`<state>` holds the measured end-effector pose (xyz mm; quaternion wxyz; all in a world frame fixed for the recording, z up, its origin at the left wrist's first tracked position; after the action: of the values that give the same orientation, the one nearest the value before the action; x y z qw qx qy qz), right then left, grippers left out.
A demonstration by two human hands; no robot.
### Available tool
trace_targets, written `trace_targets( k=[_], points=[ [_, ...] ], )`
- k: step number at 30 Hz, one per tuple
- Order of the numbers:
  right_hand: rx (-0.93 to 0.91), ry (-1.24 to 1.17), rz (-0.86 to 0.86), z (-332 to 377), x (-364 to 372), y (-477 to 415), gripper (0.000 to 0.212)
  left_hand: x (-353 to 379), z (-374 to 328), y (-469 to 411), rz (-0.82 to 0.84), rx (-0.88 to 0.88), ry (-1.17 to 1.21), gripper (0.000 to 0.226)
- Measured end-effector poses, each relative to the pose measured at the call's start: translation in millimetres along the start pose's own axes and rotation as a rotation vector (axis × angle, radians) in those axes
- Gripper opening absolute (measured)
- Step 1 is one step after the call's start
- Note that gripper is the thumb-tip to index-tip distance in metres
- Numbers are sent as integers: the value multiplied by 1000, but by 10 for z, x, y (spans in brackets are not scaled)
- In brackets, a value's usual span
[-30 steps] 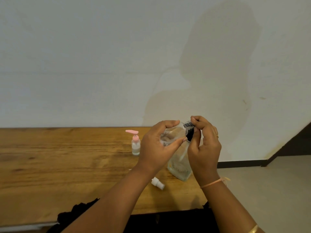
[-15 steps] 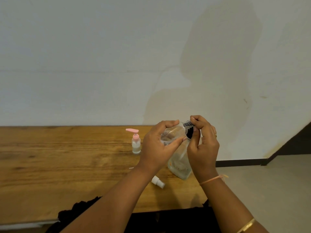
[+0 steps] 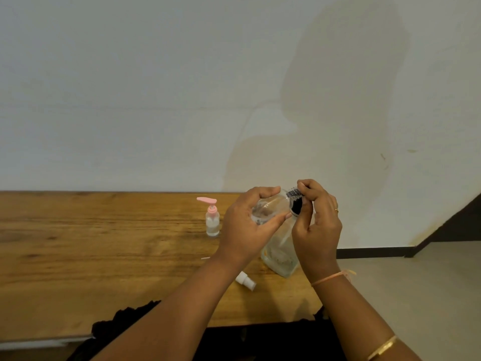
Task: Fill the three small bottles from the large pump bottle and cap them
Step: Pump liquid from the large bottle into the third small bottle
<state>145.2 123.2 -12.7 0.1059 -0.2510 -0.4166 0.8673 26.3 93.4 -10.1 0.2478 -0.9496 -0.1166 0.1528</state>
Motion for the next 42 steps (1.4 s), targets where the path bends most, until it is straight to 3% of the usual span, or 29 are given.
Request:
trace_targets(
  k=[26,35,42],
  points=[
    [32,-47,-49,128,-72,-43,32,-12,-81,-5,-4,40,-4,42],
    [47,-13,-12,-27,29,11,28,18,5,-28,13,-30,25,40],
    [72,-46,-57,124,-17,-37,30,-22,-71,-27,0,27,-13,42]
  ],
)
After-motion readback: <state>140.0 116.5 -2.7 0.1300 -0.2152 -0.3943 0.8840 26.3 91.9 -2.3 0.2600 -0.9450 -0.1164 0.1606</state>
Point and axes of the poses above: each hand's wrist, its own y-axis away from the middle knuckle, its own x-axis out of the palm, z = x × y, the point moved 1 cm from there along -y, towards the middle knuckle, and after that the axes turned 5 degrees about z, right-handed, at the moved point
